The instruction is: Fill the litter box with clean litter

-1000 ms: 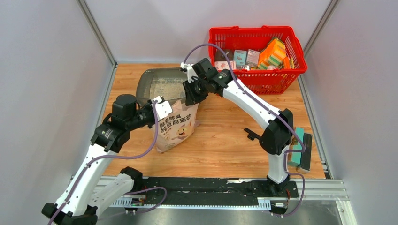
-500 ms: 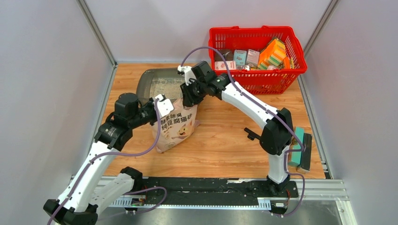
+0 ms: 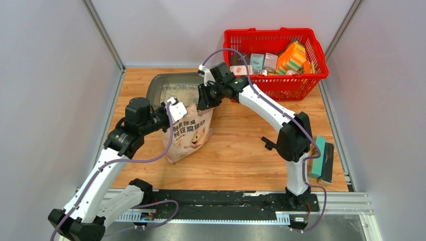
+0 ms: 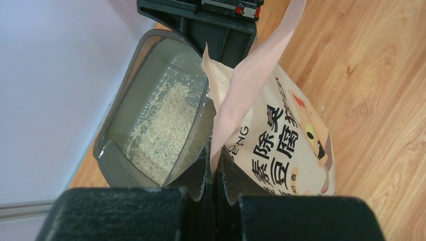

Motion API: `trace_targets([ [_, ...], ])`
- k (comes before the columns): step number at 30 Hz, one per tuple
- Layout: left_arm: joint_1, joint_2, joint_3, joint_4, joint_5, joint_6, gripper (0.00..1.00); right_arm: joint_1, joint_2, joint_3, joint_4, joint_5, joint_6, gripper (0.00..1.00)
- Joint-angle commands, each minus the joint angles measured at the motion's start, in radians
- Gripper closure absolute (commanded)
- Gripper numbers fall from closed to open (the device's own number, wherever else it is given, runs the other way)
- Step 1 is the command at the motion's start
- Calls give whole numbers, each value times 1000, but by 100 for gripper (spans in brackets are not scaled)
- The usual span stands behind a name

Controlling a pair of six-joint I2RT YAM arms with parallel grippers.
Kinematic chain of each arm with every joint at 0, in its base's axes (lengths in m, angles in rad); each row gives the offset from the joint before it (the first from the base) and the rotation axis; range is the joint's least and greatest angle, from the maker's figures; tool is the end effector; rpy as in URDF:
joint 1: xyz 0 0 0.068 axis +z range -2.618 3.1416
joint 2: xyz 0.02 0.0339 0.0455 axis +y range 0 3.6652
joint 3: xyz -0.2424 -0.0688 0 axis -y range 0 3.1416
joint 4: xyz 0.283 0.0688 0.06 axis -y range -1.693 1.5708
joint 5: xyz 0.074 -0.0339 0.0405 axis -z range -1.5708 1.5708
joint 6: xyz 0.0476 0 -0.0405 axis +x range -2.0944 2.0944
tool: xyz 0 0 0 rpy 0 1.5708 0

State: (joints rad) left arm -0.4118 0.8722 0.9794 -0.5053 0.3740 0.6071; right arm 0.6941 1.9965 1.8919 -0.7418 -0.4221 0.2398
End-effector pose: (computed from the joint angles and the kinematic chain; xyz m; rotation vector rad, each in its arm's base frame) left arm 0.2204 -0.1152 0.3432 1.1544 1.5684 -0.2387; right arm 0.3608 0.3256 0.2765 -0.7690 2.4162 0.9146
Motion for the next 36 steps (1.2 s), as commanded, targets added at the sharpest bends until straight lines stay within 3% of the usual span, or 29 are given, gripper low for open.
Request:
trace_targets([
  [1, -9, -21, 71, 191, 46, -24, 100, 12, 61, 30, -27, -76, 190, 100],
  [5, -10, -24, 76, 179, 46, -29, 100, -16, 53, 65, 19, -95, 289, 100],
  [8, -15, -25, 85, 166, 42, -35, 100, -57, -66, -107, 247, -90, 480, 100],
  [9, -18, -25, 90, 159, 40, -33, 100, -80, -96, -242, 451, -57, 543, 100],
  [13, -18, -25, 105, 136, 20, -20, 100, -107, -126, -272, 554, -55, 685, 100],
  [24, -18, -48, 123, 97, -35, 146, 100, -218, -177, -339, 771, -338, 676, 100],
  [30, -18, -67, 125, 99, -56, 249, 100, -258, -188, -405, 768, -519, 636, 100],
  [36, -18, -104, 98, 96, -43, 393, 100, -283, -208, -396, 746, -587, 607, 100],
])
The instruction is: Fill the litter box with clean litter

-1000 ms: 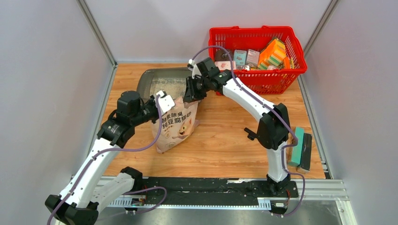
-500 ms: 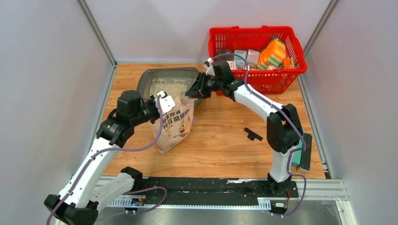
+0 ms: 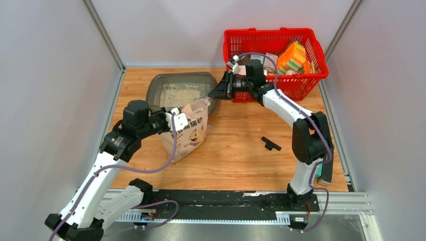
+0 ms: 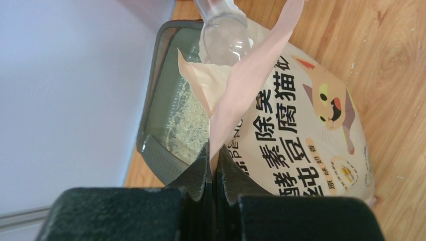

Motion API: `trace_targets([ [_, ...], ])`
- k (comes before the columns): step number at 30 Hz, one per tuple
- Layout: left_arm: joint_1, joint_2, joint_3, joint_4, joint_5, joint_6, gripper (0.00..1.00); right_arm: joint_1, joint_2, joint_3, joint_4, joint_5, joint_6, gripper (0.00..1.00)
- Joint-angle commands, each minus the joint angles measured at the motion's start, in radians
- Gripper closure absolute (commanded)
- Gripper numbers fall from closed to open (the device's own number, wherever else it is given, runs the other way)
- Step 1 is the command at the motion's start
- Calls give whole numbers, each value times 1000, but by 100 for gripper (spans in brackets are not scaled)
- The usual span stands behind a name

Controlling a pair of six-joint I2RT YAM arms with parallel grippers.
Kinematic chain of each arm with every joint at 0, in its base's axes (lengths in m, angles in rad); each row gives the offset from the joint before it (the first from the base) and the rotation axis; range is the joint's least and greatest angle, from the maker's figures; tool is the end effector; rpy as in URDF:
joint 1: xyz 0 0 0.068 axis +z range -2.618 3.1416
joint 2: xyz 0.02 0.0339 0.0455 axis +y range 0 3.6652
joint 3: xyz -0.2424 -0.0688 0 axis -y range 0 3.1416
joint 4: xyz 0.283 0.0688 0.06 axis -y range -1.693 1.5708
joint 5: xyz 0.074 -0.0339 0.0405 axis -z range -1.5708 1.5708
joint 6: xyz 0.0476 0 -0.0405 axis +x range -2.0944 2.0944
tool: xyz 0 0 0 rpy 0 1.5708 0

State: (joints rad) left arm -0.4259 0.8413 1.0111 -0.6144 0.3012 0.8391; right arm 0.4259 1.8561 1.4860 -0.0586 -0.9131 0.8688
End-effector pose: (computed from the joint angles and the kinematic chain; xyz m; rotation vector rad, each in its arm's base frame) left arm 0.2082 -0.1100 0.3498 1.3269 1.4887 -0.0378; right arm 0.4102 0.2275 0.2568 -0.1899 2.2502 1.6781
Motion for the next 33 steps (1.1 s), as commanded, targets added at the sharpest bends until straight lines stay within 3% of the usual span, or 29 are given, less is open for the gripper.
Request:
trace_targets([
  [1, -4, -83, 63, 202, 32, 173, 100, -19, -69, 10, 66, -102, -11, 100],
  [15, -4, -131, 35, 151, 12, 233, 100, -58, -51, -10, 187, -187, 139, 100],
  [33, -4, -151, 23, 127, -11, 204, 100, -124, -28, -4, 186, -213, 153, 100],
])
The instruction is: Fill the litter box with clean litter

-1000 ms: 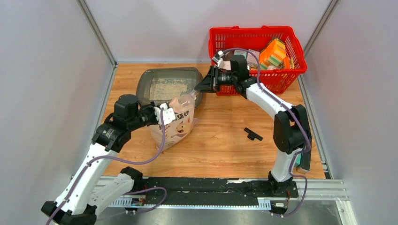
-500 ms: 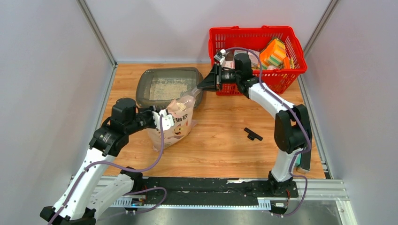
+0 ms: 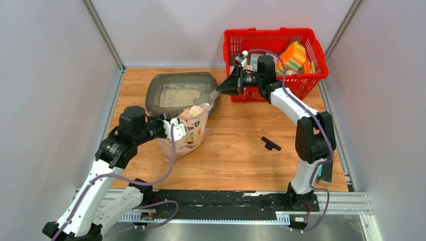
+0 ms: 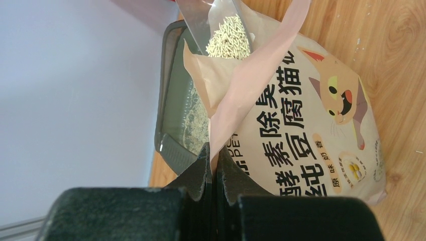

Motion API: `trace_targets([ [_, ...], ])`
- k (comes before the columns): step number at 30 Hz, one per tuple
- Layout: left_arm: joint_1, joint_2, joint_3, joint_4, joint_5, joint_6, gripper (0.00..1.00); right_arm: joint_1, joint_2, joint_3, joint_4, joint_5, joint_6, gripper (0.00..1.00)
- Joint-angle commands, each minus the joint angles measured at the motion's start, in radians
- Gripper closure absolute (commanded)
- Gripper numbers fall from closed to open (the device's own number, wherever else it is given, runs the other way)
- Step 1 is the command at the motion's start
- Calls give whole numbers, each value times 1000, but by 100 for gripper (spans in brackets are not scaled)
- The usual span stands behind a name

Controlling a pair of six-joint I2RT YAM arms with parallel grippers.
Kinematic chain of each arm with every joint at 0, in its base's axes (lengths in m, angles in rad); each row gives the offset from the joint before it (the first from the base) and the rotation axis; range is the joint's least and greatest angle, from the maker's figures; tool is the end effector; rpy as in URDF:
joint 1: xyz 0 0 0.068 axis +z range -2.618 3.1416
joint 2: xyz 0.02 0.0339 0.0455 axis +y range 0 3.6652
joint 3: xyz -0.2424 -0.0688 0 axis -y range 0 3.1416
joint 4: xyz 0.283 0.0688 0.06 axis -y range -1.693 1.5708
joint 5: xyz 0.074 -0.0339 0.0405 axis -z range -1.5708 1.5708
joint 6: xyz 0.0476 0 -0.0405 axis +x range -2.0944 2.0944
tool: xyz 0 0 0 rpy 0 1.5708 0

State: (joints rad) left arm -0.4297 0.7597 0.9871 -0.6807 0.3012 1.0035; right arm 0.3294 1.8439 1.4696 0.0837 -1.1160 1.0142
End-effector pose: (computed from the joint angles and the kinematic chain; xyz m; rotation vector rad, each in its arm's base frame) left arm 0.1885 -0.1019 0.3504 1.4523 1.3792 0.0626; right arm 0.4230 0.1898 0.2721 -0.2016 2.1678 1.8796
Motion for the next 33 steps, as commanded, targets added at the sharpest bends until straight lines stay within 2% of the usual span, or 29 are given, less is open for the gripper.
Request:
trace_targets([
  [1, 0, -69, 45, 193, -14, 40, 100, -26, -15, 14, 42, -13, 9, 100],
  [11, 0, -74, 28, 193, -30, 33, 100, -39, -21, 35, 47, -22, 46, 100],
  [24, 0, -59, 21, 155, -7, 34, 100, -47, 12, 152, 33, -31, 76, 100],
  [33, 0, -46, 27, 144, -2, 26, 100, -50, 138, 305, 57, 2, 72, 100],
])
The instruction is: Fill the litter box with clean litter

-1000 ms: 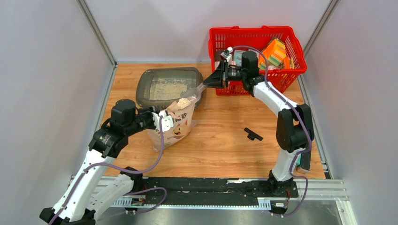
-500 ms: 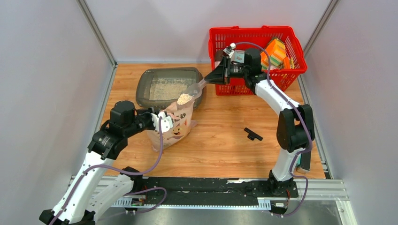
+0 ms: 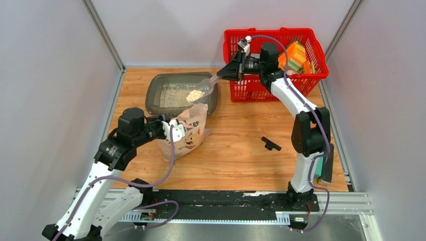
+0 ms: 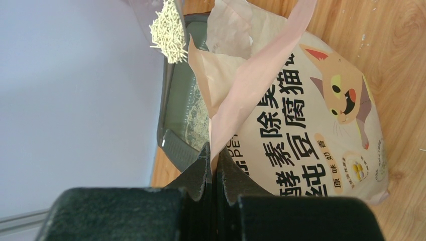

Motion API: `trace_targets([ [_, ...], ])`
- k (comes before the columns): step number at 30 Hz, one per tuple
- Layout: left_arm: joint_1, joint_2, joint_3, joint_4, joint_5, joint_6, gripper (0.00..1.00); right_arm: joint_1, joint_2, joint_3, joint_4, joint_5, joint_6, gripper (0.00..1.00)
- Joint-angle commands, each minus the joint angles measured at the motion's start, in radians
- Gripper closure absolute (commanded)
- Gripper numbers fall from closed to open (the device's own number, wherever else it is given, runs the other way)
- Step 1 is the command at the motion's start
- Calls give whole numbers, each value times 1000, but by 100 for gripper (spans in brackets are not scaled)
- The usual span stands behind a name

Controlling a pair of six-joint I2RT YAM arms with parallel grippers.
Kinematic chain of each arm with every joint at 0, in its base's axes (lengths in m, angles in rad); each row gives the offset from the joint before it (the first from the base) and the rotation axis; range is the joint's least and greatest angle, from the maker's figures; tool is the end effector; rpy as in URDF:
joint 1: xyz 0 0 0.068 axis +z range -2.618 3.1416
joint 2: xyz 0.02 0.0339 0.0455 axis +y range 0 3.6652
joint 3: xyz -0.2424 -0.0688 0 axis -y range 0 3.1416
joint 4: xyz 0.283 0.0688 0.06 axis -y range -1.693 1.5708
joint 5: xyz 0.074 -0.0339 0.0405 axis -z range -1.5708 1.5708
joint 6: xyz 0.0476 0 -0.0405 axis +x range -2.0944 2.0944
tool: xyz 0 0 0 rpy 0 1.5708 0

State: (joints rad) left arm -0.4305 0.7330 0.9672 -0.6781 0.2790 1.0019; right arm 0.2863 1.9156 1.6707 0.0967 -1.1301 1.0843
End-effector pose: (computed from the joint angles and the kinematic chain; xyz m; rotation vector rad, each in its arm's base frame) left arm 0.1848 -0.0993 0.3483 1.4394 1.3849 0.0862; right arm 0.4524 0.1781 0.3173 -0.2090 2.0607 1.8836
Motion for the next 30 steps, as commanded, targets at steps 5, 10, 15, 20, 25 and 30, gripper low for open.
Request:
trace_targets([
  [5, 1, -15, 54, 124, 22, 15, 100, -9, 200, 302, -24, 85, -87, 100],
  [10, 1, -14, 57, 104, 23, 7, 100, -9, 374, 609, -188, 162, -281, 100],
  [15, 1, -14, 61, 100, 19, 3, 100, -4, 453, 722, -281, 254, -420, 100],
  [20, 1, -12, 68, 91, 17, -5, 100, 8, 418, 684, -310, 343, -599, 100],
  [25, 1, -18, 70, 86, 20, -20, 100, 59, 324, 603, -345, 421, -881, 100],
  [30, 1, -21, 74, 86, 35, -83, 100, 140, 173, 451, -365, 539, -1272, 100],
])
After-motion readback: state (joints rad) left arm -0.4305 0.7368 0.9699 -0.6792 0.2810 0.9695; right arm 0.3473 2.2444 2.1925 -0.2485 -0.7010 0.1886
